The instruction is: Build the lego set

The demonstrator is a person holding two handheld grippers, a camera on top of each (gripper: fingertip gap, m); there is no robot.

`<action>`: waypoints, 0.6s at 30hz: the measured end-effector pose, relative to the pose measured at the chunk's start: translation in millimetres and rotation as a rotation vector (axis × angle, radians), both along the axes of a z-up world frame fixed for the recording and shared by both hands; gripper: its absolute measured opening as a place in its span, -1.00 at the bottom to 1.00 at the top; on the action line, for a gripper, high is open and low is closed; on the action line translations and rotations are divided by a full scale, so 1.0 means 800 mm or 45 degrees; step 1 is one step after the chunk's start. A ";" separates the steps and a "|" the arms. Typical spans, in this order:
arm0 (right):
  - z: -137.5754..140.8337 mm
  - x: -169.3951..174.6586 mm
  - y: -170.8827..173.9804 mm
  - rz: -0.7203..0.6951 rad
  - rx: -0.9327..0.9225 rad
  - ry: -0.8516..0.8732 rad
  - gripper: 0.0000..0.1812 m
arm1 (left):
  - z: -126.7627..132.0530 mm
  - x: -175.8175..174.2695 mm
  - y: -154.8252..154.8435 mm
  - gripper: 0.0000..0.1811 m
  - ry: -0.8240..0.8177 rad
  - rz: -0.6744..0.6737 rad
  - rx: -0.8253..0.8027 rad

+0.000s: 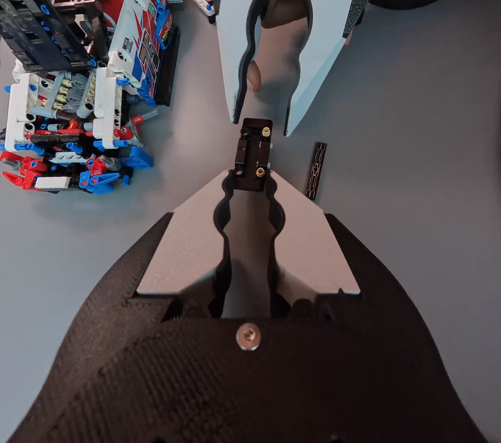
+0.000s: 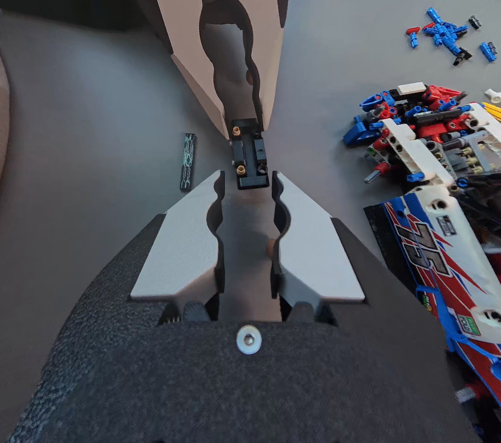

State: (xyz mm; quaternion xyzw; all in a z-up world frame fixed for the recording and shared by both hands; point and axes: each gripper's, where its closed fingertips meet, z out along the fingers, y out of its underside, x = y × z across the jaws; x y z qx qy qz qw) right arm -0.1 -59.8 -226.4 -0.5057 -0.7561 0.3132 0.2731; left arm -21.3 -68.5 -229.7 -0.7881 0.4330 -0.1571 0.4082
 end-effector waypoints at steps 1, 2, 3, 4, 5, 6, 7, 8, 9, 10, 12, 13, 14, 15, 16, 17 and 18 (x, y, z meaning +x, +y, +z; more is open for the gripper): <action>-0.004 -0.001 -0.002 0.011 0.032 -0.021 -0.72 | -0.001 0.002 -0.001 -0.77 0.005 -0.008 0.000; -0.005 -0.001 -0.002 0.020 0.066 -0.026 -0.77 | -0.002 0.004 -0.002 -0.77 0.005 -0.015 -0.004; -0.006 -0.001 -0.002 0.028 0.086 -0.039 -0.78 | -0.003 0.005 -0.003 -0.77 0.006 -0.019 -0.009; -0.007 0.000 -0.002 0.026 0.086 -0.050 -0.78 | -0.003 0.005 -0.003 -0.77 0.007 -0.020 -0.008; -0.007 0.000 -0.002 0.020 0.079 -0.054 -0.78 | -0.003 0.006 -0.003 -0.77 0.005 -0.019 -0.004; -0.007 0.000 -0.001 0.018 0.073 -0.053 -0.78 | -0.002 0.006 -0.002 -0.77 0.002 -0.017 -0.002; -0.006 0.001 -0.001 0.019 0.068 -0.052 -0.78 | -0.001 0.006 -0.002 -0.77 -0.004 -0.017 -0.004; -0.006 0.003 -0.001 0.020 0.064 -0.058 -0.78 | -0.001 0.006 -0.002 -0.77 -0.007 -0.015 -0.009; -0.007 0.005 0.001 0.018 0.068 -0.069 -0.78 | -0.002 0.005 -0.002 -0.77 0.001 -0.011 -0.012; -0.008 0.007 0.003 0.013 0.076 -0.080 -0.78 | -0.003 0.002 -0.002 -0.77 0.016 -0.005 -0.010; -0.011 0.010 0.008 0.001 0.084 -0.105 -0.78 | -0.004 -0.004 0.000 -0.81 0.034 0.017 -0.007; -0.011 0.011 0.008 -0.001 0.084 -0.113 -0.78 | -0.002 -0.007 0.001 -0.81 0.034 0.029 -0.001; -0.011 0.011 0.009 -0.004 0.086 -0.123 -0.78 | 0.001 -0.009 0.000 -0.80 0.017 0.030 -0.001; -0.012 0.011 0.010 -0.010 0.096 -0.133 -0.78 | 0.006 -0.007 -0.002 -0.79 -0.017 0.016 -0.010; -0.013 0.010 0.012 -0.019 0.115 -0.135 -0.78 | 0.011 -0.003 -0.008 -0.77 -0.060 -0.014 -0.034; -0.013 0.008 0.013 -0.027 0.134 -0.132 -0.77 | 0.014 0.002 -0.018 -0.75 -0.098 -0.062 -0.077; -0.014 0.007 0.014 -0.032 0.148 -0.129 -0.77 | 0.014 0.007 -0.028 -0.73 -0.117 -0.112 -0.124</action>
